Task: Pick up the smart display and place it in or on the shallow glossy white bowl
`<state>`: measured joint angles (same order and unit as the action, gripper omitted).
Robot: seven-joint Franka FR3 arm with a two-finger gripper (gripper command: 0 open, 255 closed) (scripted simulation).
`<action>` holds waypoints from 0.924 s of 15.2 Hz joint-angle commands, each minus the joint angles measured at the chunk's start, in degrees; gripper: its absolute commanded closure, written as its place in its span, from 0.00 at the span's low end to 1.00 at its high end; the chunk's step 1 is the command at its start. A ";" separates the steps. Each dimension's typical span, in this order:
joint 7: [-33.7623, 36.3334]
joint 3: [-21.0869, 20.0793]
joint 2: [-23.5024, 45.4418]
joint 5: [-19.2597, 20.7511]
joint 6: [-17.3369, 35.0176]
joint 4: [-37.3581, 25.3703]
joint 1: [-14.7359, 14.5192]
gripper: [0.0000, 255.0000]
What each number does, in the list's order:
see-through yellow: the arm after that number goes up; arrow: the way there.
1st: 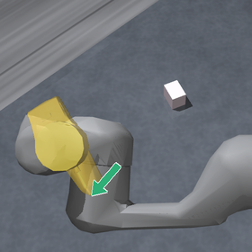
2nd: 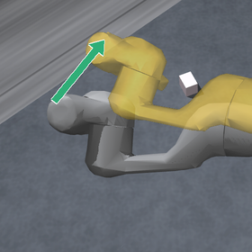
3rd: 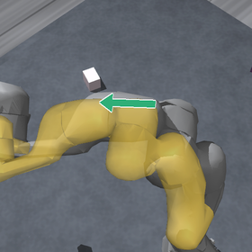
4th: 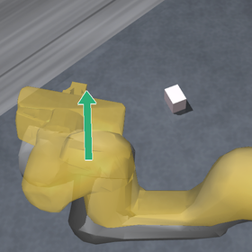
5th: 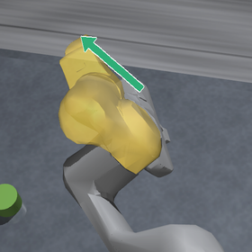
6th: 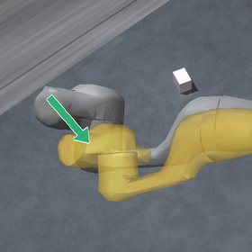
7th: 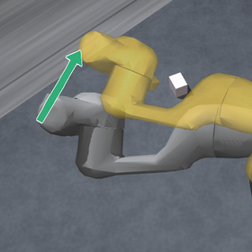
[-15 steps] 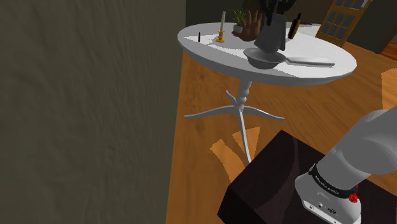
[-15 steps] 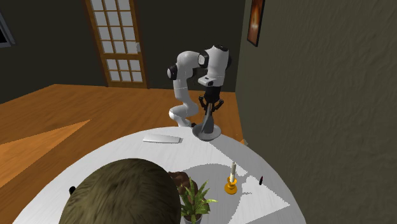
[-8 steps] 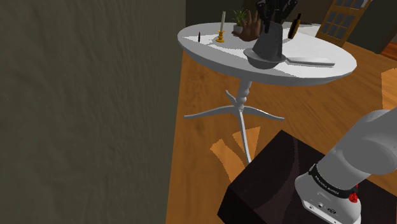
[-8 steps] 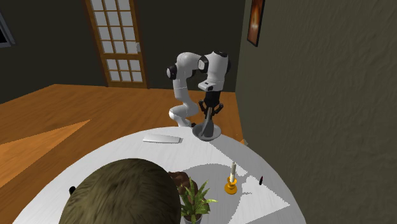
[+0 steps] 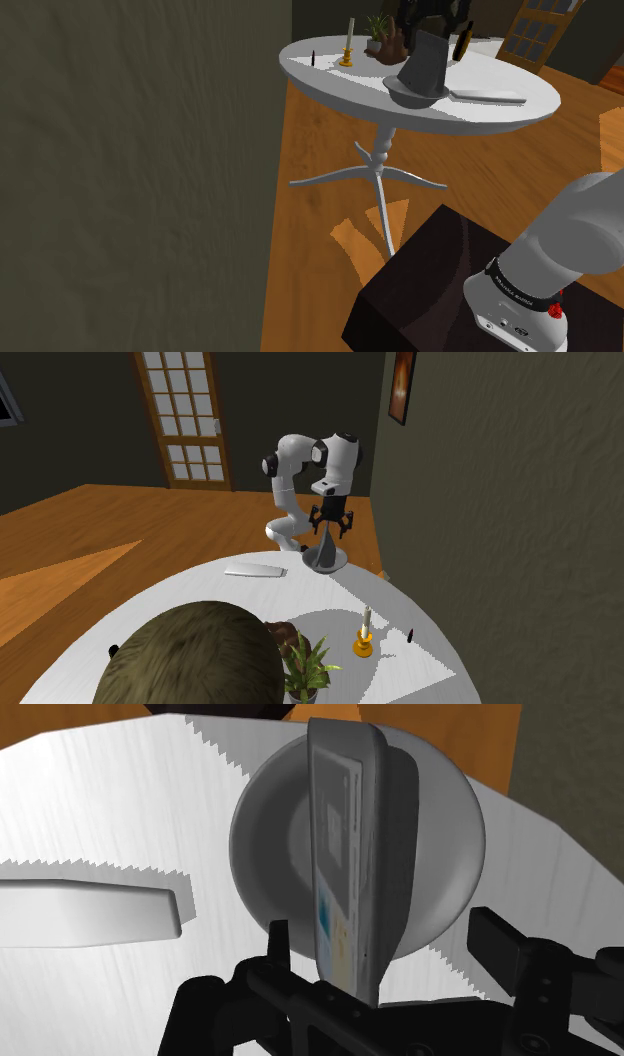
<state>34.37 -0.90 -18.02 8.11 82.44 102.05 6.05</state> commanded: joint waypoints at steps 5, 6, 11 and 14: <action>-0.10 -0.61 2.93 0.02 -6.10 -8.97 -0.16 0.00; -0.12 -0.77 3.83 0.06 -7.77 -11.53 -0.21 0.00; -0.12 -0.77 3.83 0.06 -7.77 -11.53 -0.21 0.00; -0.12 -0.77 3.83 0.06 -7.77 -11.53 -0.21 0.00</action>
